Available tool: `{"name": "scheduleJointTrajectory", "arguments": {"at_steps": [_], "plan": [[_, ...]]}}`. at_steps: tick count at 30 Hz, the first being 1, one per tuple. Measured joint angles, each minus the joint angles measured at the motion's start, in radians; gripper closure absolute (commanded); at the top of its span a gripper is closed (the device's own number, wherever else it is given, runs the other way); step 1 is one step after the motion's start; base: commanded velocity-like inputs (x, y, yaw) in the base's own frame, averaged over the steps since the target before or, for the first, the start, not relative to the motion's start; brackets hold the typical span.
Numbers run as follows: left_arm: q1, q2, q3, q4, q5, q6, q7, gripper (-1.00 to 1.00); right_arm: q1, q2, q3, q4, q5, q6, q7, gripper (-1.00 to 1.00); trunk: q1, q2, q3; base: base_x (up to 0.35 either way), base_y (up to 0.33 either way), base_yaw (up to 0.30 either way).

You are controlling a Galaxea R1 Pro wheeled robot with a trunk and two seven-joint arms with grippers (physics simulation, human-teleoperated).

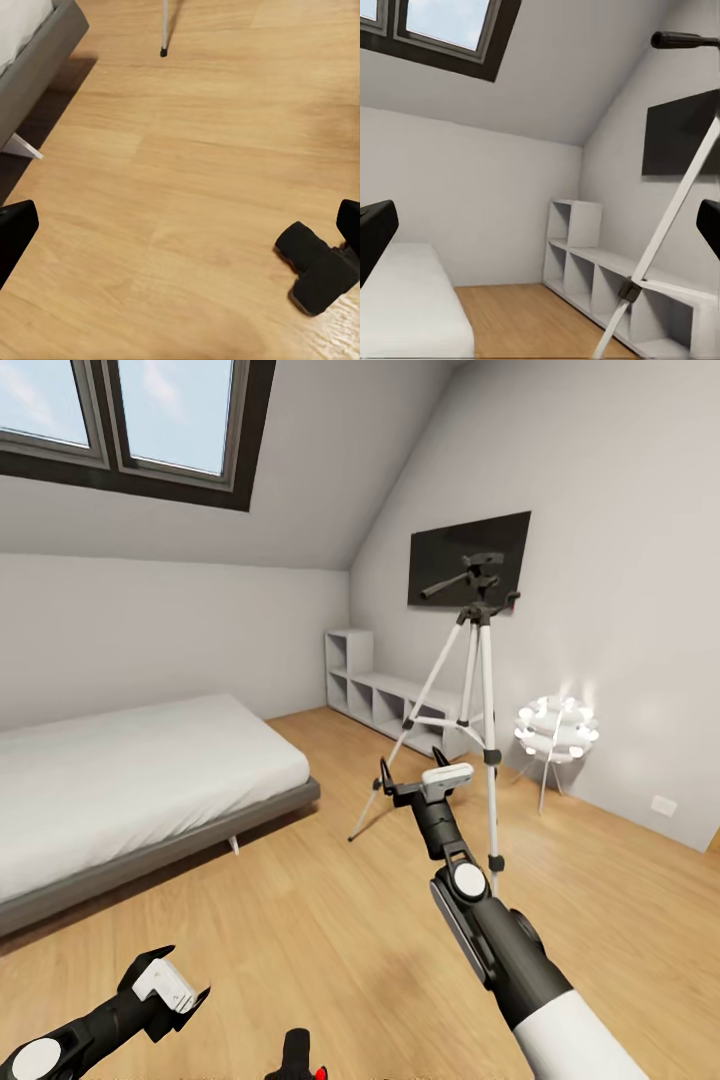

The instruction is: Attach the digital camera to the camera tripod in the bedroom.

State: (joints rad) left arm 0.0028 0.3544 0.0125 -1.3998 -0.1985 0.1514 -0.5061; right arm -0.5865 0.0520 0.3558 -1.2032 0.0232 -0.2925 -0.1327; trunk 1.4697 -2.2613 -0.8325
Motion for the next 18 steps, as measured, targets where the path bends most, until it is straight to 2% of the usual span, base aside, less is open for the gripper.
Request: {"name": "scheduleJointTrajectory", "arguments": {"at_steps": [4, 9, 11, 16, 18], "plan": [[0.0, 0.0, 0.0, 0.0, 0.0, 0.0, 0.0, -1.0, 0.0, -0.001, -0.015, -0.015, -0.002, 0.053, 0.014, -1.0, 0.015, -0.028, -0.013, 0.0, 0.0, 0.0], [0.0, 0.0, 0.0, 0.0, 0.0, 0.0, 0.0, -1.0, 0.006, -0.005, -0.022, -0.018, -0.005, 0.077, 0.027, -1.0, 0.035, -0.063, -0.028, 0.0, 0.0, 0.0], [0.0, 0.0, 0.0, 0.0, 0.0, 0.0, 0.0, -1.0, 0.025, -0.008, -0.024, -0.016, -0.005, 0.083, 0.03, -1.0, 0.042, -0.077, -0.035, 0.0, 0.0, 0.0], [0.0, 0.0, 0.001, -0.013, 0.0, 0.0, 0.001, -1.0, 0.05, -0.015, -0.027, 0.034, -0.005, 0.073, 0.034, -1.0, 0.061, -0.112, -0.05, 0.0, 0.0, 0.0], [0.0, 0.0, 0.001, -0.017, 0.0, 0.001, 0.003, -1.0, 0.056, -0.019, -0.027, 0.052, -0.005, 0.029, 0.035, -1.0, 0.069, -0.126, -0.056, 0.0, 0.0, 0.0]]}}
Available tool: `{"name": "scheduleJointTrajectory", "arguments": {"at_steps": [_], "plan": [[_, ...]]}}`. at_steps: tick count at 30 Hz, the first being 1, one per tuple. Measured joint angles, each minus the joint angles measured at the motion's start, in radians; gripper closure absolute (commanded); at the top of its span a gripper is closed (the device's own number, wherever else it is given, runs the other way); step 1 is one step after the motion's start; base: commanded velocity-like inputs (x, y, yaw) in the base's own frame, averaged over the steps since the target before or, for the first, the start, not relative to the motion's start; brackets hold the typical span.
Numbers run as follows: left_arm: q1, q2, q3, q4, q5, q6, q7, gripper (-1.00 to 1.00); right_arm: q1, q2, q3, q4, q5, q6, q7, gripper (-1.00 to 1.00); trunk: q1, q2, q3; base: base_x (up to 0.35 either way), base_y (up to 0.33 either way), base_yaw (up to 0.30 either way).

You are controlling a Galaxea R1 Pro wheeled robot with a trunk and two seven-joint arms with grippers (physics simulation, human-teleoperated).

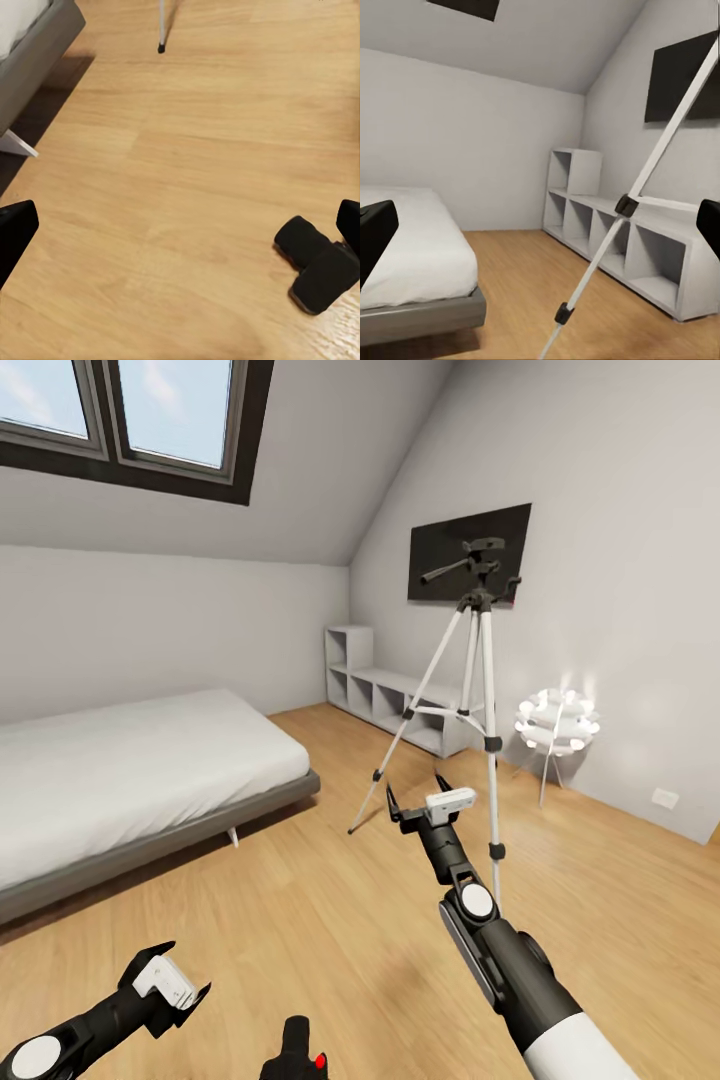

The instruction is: Attach the digital camera to the camera tripod in the bedroom.

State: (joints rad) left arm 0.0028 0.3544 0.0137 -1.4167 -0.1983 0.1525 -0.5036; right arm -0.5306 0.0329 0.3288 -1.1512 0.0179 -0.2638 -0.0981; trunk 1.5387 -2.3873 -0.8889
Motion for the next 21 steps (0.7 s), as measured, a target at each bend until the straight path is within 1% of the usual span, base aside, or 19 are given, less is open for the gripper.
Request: {"name": "scheduleJointTrajectory", "arguments": {"at_steps": [4, 16, 21], "plan": [[0.0, 0.0, 0.0, 0.0, 0.0, 0.0, 0.001, -1.0, 0.003, -0.003, 0.0, 0.005, 0.001, -0.032, -0.006, -1.0, 0.015, -0.028, -0.013, 0.0, 0.0, 0.0], [0.0, 0.0, 0.0, 0.009, 0.0, 0.001, 0.001, -1.0, 0.004, -0.004, 0.001, 0.006, 0.003, -0.042, -0.009, -1.0, 0.061, -0.112, -0.05, 0.0, 0.0, 0.0], [0.0, 0.0, 0.0, 0.01, 0.0, 0.001, 0.001, -1.0, 0.004, -0.004, 0.001, 0.006, 0.001, -0.043, -0.006, -1.0, 0.064, -0.113, -0.069, 0.0, 0.0, 0.0]]}}
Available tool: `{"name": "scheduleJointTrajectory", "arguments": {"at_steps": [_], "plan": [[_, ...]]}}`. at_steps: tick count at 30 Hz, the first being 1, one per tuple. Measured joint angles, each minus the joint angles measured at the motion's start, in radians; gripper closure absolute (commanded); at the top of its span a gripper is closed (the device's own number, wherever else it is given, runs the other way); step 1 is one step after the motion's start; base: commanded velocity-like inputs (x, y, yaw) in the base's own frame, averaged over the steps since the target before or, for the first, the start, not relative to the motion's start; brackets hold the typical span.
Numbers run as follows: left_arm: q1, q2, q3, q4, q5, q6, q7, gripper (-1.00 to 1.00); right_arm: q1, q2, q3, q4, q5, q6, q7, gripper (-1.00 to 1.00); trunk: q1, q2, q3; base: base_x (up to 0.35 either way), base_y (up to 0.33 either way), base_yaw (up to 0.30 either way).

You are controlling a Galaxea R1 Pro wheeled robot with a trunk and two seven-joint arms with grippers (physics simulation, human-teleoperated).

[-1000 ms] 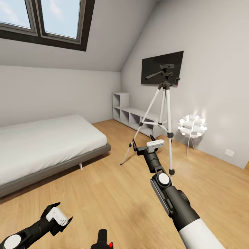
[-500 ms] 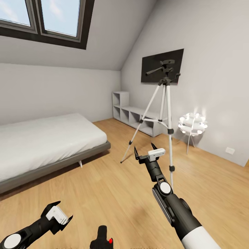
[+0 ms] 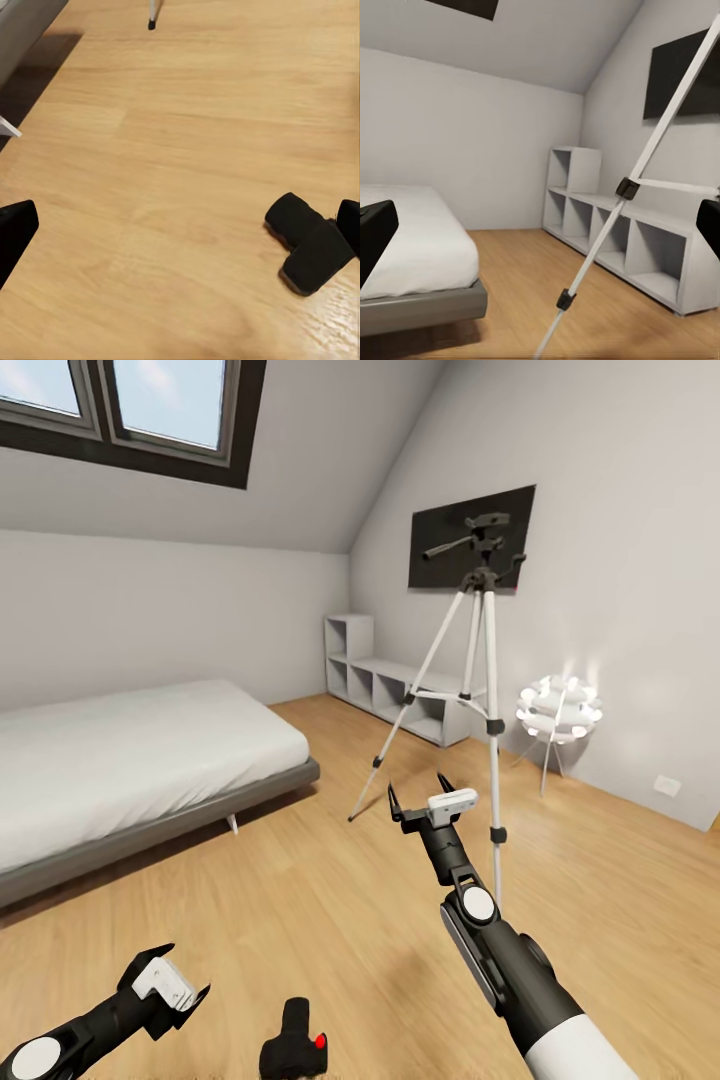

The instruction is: Attach the digital camera to the camera tripod in the bedroom.

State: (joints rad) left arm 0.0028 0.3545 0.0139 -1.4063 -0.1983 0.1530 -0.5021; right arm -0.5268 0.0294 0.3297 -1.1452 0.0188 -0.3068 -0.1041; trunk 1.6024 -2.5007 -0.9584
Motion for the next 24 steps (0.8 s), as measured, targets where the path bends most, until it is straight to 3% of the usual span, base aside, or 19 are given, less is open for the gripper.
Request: {"name": "scheduleJointTrajectory", "arguments": {"at_steps": [24], "plan": [[0.0, 0.0, 0.0, 0.017, 0.0, -0.002, 0.001, -1.0, 0.014, 0.0, 0.003, 0.0, 0.002, 0.002, 0.0, -1.0, 0.011, -0.006, -0.093, 0.0, 0.0, 0.0]]}}
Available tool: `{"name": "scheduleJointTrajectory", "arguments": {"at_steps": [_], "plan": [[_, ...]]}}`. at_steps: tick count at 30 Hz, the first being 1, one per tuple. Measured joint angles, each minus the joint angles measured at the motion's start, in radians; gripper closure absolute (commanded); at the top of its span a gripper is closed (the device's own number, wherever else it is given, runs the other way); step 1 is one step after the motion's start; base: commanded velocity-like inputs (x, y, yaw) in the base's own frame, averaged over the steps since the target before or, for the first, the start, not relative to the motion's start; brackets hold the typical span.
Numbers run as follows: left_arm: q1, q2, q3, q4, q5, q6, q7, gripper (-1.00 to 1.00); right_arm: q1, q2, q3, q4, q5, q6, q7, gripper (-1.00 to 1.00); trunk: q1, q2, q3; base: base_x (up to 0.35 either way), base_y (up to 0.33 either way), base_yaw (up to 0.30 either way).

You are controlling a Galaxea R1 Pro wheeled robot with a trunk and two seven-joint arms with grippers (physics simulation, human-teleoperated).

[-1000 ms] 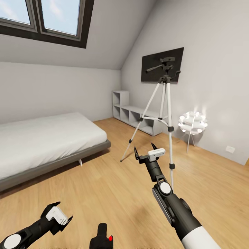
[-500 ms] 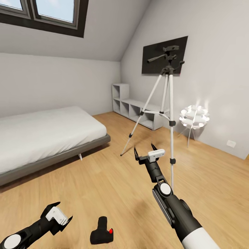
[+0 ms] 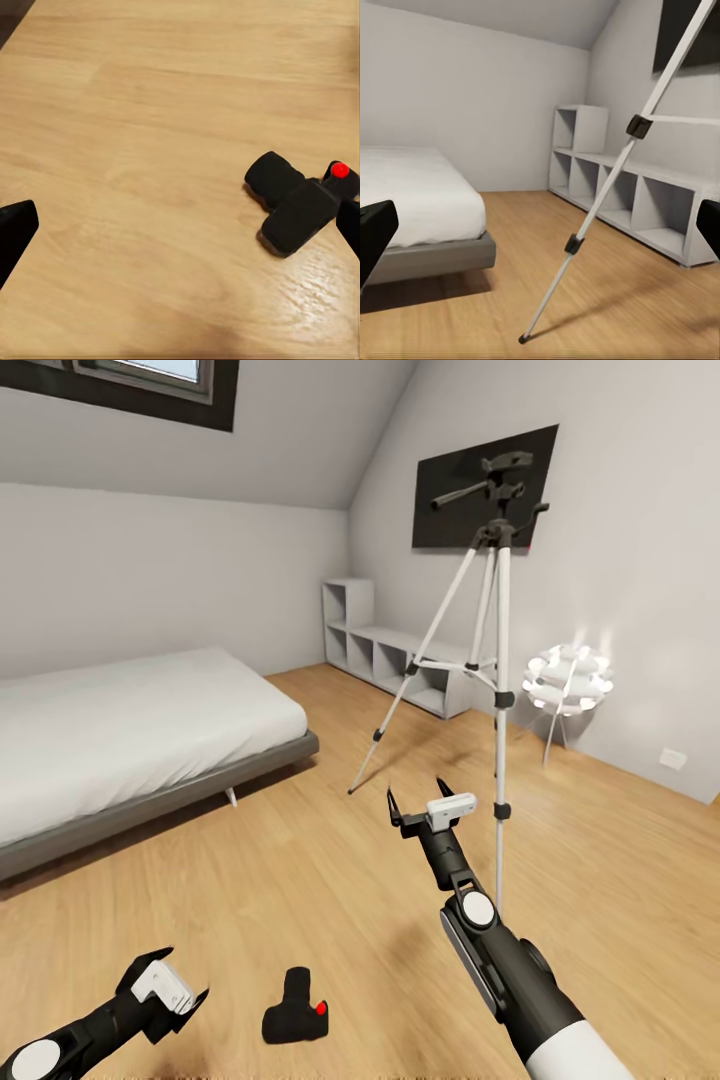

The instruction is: Attach the digital camera to the camera tripod in the bedroom.

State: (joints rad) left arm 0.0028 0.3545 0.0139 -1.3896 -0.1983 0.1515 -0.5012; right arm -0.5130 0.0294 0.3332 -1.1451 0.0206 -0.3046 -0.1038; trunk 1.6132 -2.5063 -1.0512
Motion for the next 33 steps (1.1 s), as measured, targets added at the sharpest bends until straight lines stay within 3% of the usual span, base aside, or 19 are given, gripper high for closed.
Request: {"name": "scheduleJointTrajectory", "arguments": {"at_steps": [24, 33], "plan": [[-0.005, 0.004, 0.001, 0.066, 0.0, -0.003, -0.004, -1.0, 0.0, 0.0, 0.0, 0.002, 0.0, 0.0, 0.001, -1.0, 0.011, -0.006, -0.093, 0.0, 0.0, 0.0], [-0.098, 0.016, 0.001, 0.081, 0.0, -0.001, -0.02, -1.0, 0.0, 0.0, 0.0, 0.003, 0.0, 0.0, 0.001, -1.0, 0.015, -0.008, -0.128, 0.0, 0.0, 0.0]]}}
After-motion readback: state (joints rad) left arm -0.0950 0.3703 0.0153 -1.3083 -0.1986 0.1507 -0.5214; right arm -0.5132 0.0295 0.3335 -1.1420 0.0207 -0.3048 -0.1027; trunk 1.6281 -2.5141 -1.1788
